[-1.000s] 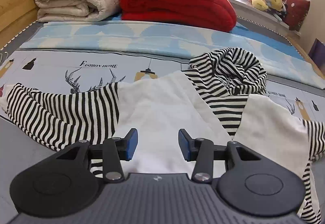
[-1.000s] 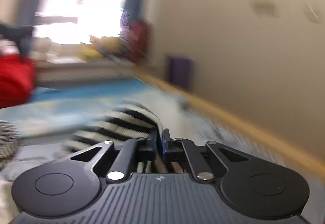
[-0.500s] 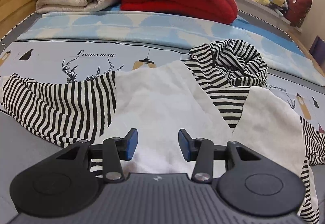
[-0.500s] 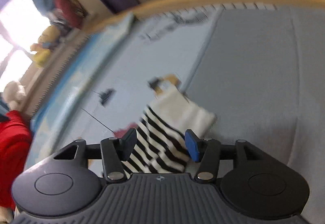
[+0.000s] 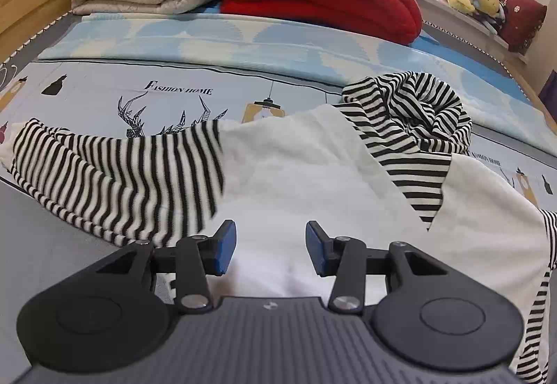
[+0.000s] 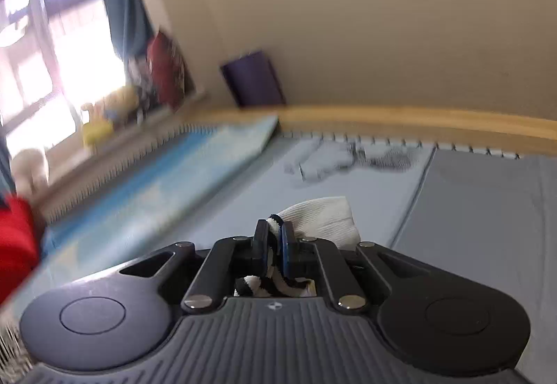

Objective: Fold small clothes

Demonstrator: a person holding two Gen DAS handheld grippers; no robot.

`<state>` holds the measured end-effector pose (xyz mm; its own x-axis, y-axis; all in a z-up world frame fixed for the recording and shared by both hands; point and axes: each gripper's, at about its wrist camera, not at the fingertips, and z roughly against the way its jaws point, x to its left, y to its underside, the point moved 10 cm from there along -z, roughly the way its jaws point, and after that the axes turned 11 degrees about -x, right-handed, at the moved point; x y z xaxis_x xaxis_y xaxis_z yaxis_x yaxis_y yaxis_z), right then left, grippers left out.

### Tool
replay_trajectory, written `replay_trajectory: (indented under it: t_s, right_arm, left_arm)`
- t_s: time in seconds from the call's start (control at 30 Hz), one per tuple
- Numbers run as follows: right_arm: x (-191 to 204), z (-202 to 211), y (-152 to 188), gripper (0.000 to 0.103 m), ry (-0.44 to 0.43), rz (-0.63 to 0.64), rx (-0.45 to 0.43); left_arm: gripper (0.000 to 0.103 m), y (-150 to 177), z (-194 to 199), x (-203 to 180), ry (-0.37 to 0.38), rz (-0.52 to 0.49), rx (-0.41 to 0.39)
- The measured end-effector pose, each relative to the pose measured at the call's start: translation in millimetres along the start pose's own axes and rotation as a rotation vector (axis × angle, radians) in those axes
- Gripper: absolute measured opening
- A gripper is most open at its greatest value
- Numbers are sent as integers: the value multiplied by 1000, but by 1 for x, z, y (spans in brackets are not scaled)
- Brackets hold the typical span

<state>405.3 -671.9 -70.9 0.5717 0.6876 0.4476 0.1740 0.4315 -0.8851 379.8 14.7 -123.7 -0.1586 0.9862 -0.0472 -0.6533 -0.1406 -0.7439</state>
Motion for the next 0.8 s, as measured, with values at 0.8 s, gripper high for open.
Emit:
replay_trajectory:
  t_s: [0.8]
  right_arm:
    - [33, 295, 55, 40, -502, 401, 347]
  left_arm:
    - [17, 94, 133, 124, 177, -64, 60]
